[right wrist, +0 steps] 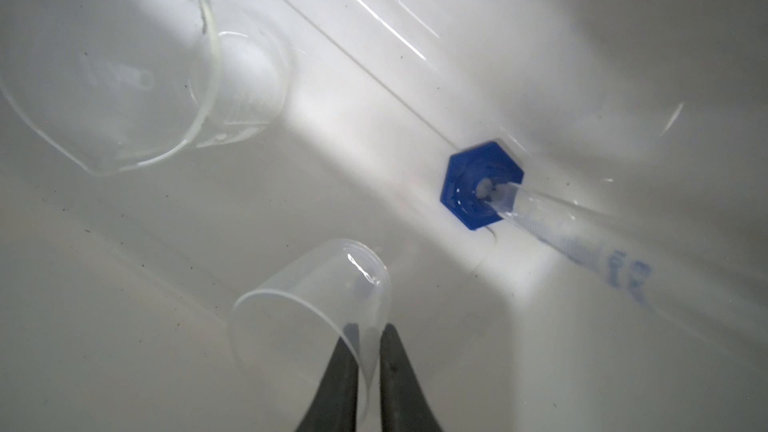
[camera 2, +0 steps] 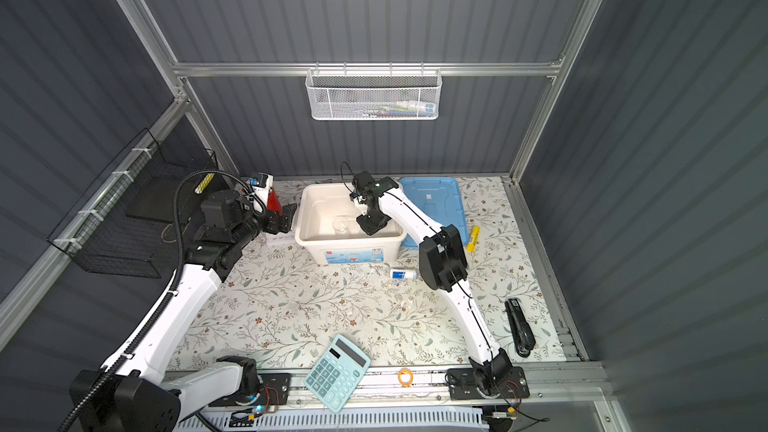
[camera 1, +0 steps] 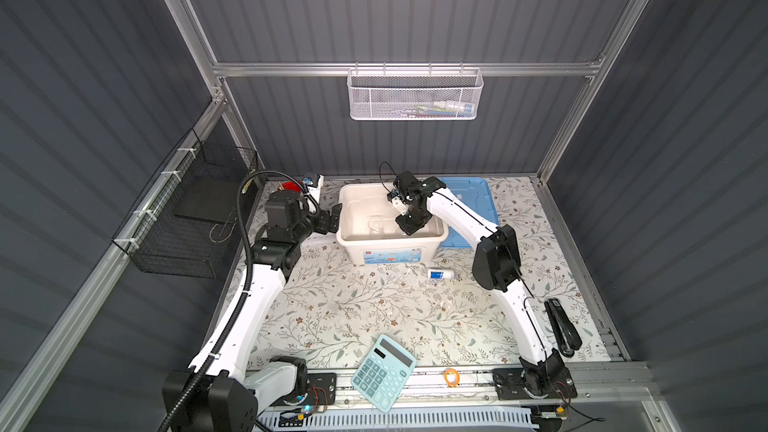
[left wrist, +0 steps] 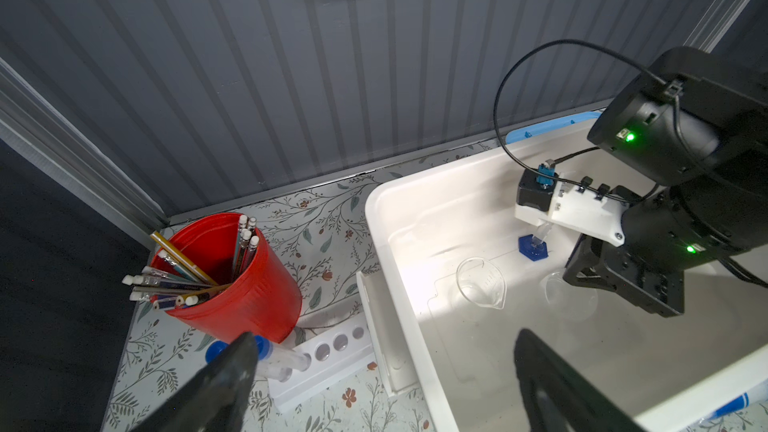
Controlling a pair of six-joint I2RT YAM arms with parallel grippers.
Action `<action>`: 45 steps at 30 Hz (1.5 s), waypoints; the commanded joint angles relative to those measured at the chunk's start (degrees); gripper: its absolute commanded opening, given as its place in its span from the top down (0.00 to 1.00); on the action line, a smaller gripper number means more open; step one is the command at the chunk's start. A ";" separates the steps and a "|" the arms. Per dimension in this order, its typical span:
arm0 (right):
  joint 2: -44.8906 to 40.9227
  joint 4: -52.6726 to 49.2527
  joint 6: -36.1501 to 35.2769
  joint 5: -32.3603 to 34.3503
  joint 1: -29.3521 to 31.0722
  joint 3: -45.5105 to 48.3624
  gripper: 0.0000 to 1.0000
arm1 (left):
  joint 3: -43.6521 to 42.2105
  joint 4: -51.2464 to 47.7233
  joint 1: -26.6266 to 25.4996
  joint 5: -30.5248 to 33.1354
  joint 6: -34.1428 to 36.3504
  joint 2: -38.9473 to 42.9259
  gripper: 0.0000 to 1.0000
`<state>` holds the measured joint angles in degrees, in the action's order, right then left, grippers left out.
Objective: Organize the chemistry lab equipment
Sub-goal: 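Lower the small beaker into the white bin with right gripper, then open right gripper to release the small beaker and raise it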
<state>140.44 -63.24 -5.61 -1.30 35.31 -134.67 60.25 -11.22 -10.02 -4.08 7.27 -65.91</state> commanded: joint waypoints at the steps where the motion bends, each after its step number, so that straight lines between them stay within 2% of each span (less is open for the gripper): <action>1: 1.85 -0.10 -0.54 -0.01 0.29 0.51 0.84 | -0.61 -0.49 0.35 0.21 0.91 -0.15 0.04; 9: 0.59 -0.13 -0.79 0.17 0.30 0.23 0.78 | -0.49 -0.62 0.35 0.12 0.91 -0.38 0.04; 26: -5.10 -2.30 -0.56 0.88 0.32 -1.89 0.73 | -0.31 -0.60 0.35 -0.23 0.82 0.34 0.04; 41: -13.66 -5.07 0.49 3.07 0.64 -2.66 0.71 | 0.08 -0.77 0.35 -1.26 0.46 0.91 0.04; 45: -17.71 -5.60 1.45 4.11 0.61 0.15 0.71 | 1.42 -1.95 0.35 -4.12 0.41 0.25 0.03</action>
<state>126.10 -66.92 -5.32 1.37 35.53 -135.85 60.27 -11.51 -10.02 -5.26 7.27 -65.91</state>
